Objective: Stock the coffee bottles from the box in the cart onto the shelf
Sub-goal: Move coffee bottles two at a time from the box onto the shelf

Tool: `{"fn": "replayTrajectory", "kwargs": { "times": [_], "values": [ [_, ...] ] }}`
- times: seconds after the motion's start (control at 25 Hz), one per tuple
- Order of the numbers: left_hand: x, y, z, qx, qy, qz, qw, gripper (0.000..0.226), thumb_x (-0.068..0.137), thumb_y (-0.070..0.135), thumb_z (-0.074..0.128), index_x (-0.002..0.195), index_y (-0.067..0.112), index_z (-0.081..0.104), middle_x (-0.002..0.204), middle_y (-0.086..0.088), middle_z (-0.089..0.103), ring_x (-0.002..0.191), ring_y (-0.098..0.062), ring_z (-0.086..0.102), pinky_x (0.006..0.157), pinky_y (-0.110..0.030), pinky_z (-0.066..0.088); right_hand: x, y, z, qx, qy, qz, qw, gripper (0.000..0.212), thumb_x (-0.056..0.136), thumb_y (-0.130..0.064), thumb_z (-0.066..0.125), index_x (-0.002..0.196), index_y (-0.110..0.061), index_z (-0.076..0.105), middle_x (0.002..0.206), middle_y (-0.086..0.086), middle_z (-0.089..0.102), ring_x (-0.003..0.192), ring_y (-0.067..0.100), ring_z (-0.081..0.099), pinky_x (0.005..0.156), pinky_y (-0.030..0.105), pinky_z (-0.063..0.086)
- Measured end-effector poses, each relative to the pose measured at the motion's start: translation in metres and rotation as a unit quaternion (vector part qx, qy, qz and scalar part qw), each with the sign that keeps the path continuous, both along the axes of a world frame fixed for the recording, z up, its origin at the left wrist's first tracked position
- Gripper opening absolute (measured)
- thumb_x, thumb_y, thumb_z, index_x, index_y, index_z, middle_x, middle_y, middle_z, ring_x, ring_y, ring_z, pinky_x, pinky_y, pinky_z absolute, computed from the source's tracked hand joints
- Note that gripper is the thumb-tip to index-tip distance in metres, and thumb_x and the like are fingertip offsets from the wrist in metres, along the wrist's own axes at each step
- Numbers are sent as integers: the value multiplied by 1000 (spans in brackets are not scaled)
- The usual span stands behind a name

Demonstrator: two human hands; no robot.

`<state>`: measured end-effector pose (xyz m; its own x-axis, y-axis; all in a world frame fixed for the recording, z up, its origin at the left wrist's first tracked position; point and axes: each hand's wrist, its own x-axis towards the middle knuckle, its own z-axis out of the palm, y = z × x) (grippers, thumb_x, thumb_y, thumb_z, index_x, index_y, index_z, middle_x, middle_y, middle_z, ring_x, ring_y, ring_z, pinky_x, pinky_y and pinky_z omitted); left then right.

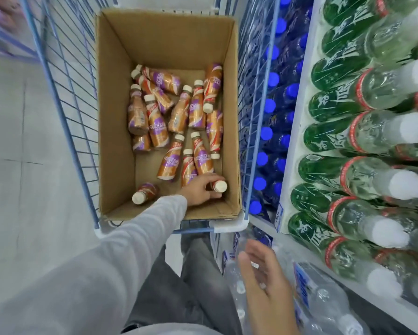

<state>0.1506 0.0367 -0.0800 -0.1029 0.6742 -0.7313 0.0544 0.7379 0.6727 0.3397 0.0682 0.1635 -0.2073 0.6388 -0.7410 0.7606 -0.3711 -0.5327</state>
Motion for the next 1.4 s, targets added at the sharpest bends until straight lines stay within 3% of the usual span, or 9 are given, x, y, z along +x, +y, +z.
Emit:
{"fn": "replayTrajectory", "kwargs": {
  "times": [0.16, 0.4, 0.56, 0.68, 0.84, 1.0, 1.12, 1.24, 1.4],
  "values": [
    [-19, 0, 27, -21, -22, 125, 992, 55, 89, 29, 75, 140, 22, 56, 135, 3, 62, 125, -16, 54, 111, -32, 35, -17, -5, 4, -7, -2, 51, 999, 22, 90, -44, 65, 112, -42, 65, 115, -28, 67, 111, -3, 61, 102, 35, 49],
    [-71, -48, 112, -10, -75, 296, 952, 59, 86, 41, 74, 139, 23, 56, 130, 5, 66, 120, -15, 61, 101, -31, 47, -64, 19, -9, 8, 7, 152, 988, 30, 95, -52, 56, 124, -41, 57, 120, -22, 63, 115, -1, 58, 103, 36, 48],
    [-90, -93, 166, 37, -125, 416, 900, 51, 84, 46, 70, 129, 22, 63, 120, -1, 73, 113, -21, 68, 100, -44, 52, -113, 30, -60, 15, -12, 217, 976, 35, 99, -47, 54, 127, -26, 56, 121, -10, 64, 110, 9, 60, 97, 36, 51],
    [-84, -108, 190, 30, -172, 512, 841, 68, 72, 61, 75, 121, 15, 67, 106, -9, 74, 97, -27, 71, 89, -44, 57, -150, 43, -134, 27, -66, 261, 963, 30, 99, -40, 55, 119, -18, 57, 117, 2, 67, 101, 20, 63, 86, 37, 52],
    [-73, -118, 188, -3, -232, 606, 761, 66, 83, 63, 63, 122, 10, 63, 92, -16, 68, 76, -32, 69, 74, -43, 58, -183, 56, -229, 16, -135, 263, 955, 52, 95, -38, 57, 137, -9, 48, 136, 15, 57, 120, 34, 58, 100, 43, 49],
    [-68, -125, 178, -37, -194, 614, 764, 63, 84, 63, 60, 120, 11, 65, 92, -15, 70, 75, -29, 70, 70, -39, 58, -201, 49, -283, 39, -218, 289, 931, 73, 94, -41, 62, 150, -9, 28, 149, 18, 33, 132, 37, 45, 107, 49, 44],
    [-66, -125, 170, -55, -165, 614, 770, 62, 83, 61, 55, 123, 15, 64, 92, -9, 74, 77, -26, 72, 73, -39, 59, -201, 40, -295, 65, -219, 267, 936, 80, 91, -41, 66, 151, -9, 24, 147, 17, 30, 129, 36, 47, 103, 46, 47],
    [-67, -120, 175, -65, -154, 611, 774, 61, 83, 61, 55, 125, 17, 62, 95, -7, 75, 82, -26, 73, 73, -38, 59, -195, 41, -285, 43, -181, 231, 955, 80, 91, -41, 68, 152, -11, 23, 148, 15, 34, 130, 35, 49, 105, 46, 45],
    [-65, -103, 205, -70, -156, 615, 769, 53, 84, 60, 55, 115, 19, 66, 90, -8, 75, 80, -28, 73, 76, -42, 62, -184, 46, -223, -26, -34, 132, 990, 70, 90, -40, 71, 147, -17, 36, 136, 7, 57, 120, 26, 60, 101, 44, 50]
  ]
}}
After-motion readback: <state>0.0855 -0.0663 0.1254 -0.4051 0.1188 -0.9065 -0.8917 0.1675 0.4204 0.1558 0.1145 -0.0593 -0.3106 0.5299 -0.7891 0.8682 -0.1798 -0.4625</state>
